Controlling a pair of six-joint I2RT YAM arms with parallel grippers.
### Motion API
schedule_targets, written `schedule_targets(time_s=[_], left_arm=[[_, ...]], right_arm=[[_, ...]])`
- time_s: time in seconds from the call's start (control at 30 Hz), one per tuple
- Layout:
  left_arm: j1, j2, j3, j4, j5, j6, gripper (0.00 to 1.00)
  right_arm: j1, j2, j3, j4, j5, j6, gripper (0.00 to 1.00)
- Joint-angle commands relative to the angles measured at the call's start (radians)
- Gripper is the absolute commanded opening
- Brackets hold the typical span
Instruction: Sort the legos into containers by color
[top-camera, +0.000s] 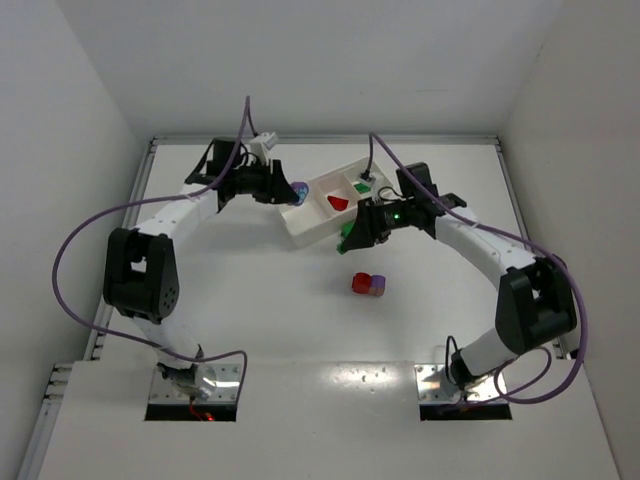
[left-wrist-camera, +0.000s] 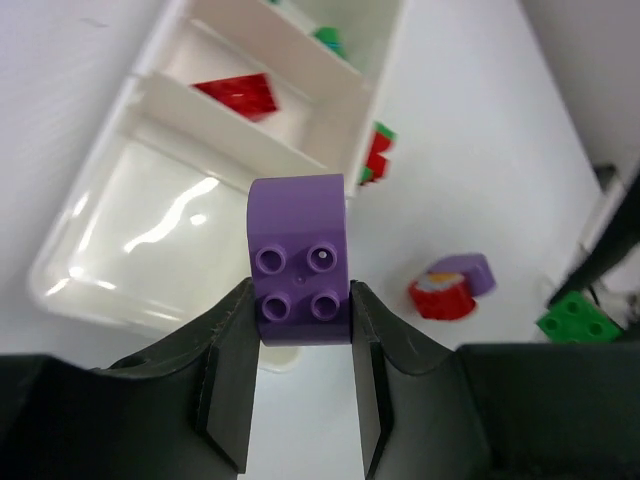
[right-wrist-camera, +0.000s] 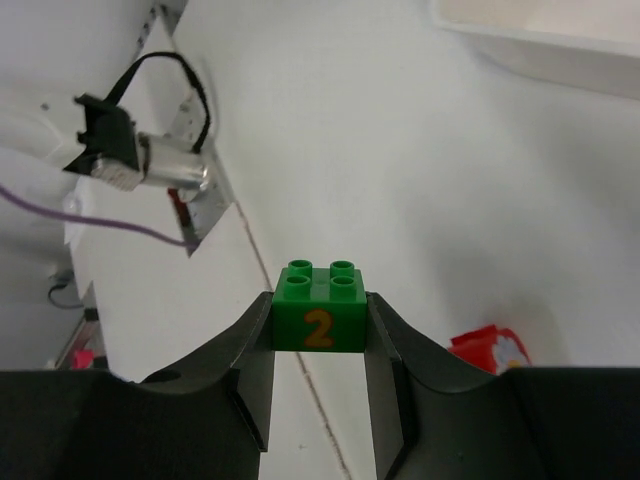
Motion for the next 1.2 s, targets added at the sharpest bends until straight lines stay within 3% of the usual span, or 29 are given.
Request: schedule_targets(time_s=[0.0, 0.23, 0.4, 0.43, 0.5, 0.57, 0.63, 0.67, 0.77, 0.9, 0.93, 1.03, 1.1, 1.17], left_arm=[[-0.04, -0.009, 0.037, -0.011, -0.308, -0.067, 0.0], [-0.112, 0.038, 0.079, -0.063, -0.41, -0.045, 0.0], [-0.112, 0.078, 0.088, -0.072, -0.419, -0.085, 0.45], [-0.112, 0.078, 0.088, -0.072, -0.43, -0.085, 0.62], [-0.112, 0.078, 0.088, -0.072, -0.418, -0.085, 0.62], [-0.112, 0.078, 0.088, -0.072, -0.418, -0.076, 0.7], [-0.112, 0.069, 0.088, -0.072, -0.427, -0.062, 0.95], [-0.112, 0.054, 0.088, -0.072, -0.427, -0.062, 1.0], [-0.112, -0.003, 0.074, -0.059, -0.398, -0.051, 1.0], [-0.097, -0.142, 0.05, 0.001, -0.409, -0.192, 1.0], [-0.08, -0.179, 0.05, 0.001, -0.396, -0.27, 1.0], [0.005, -0.193, -0.016, 0.166, 0.007, -0.316, 1.0], [0.025, -0.193, 0.005, 0.153, 0.041, -0.329, 1.0], [0.047, -0.202, 0.051, 0.044, -0.043, -0.269, 1.0]], right_arm=[[-0.025, -0.032, 0.035, 0.015, 0.092, 0.011, 0.0], [-0.085, 0.011, 0.123, 0.035, 0.195, 0.02, 0.0], [-0.116, 0.1, 0.251, 0.035, 0.235, 0.029, 0.0], [-0.127, 0.114, 0.287, 0.035, 0.247, 0.04, 0.0], [-0.137, 0.14, 0.318, 0.035, 0.259, 0.04, 0.0], [-0.148, 0.174, 0.357, 0.026, 0.275, 0.04, 0.0], [-0.17, 0.194, 0.384, 0.026, 0.289, 0.04, 0.0], [-0.17, 0.214, 0.394, 0.035, 0.298, 0.04, 0.0], [-0.189, 0.246, 0.436, 0.035, 0.309, 0.04, 0.0], [-0.199, 0.329, 0.533, 0.023, 0.342, -0.007, 0.02], [-0.199, 0.365, 0.571, 0.011, 0.342, -0.038, 0.07], [-0.199, 0.441, 0.634, 0.0, 0.385, -0.088, 0.11], [-0.199, 0.478, 0.67, -0.009, 0.385, -0.104, 0.11], [-0.199, 0.52, 0.68, -0.009, 0.398, -0.115, 0.12]])
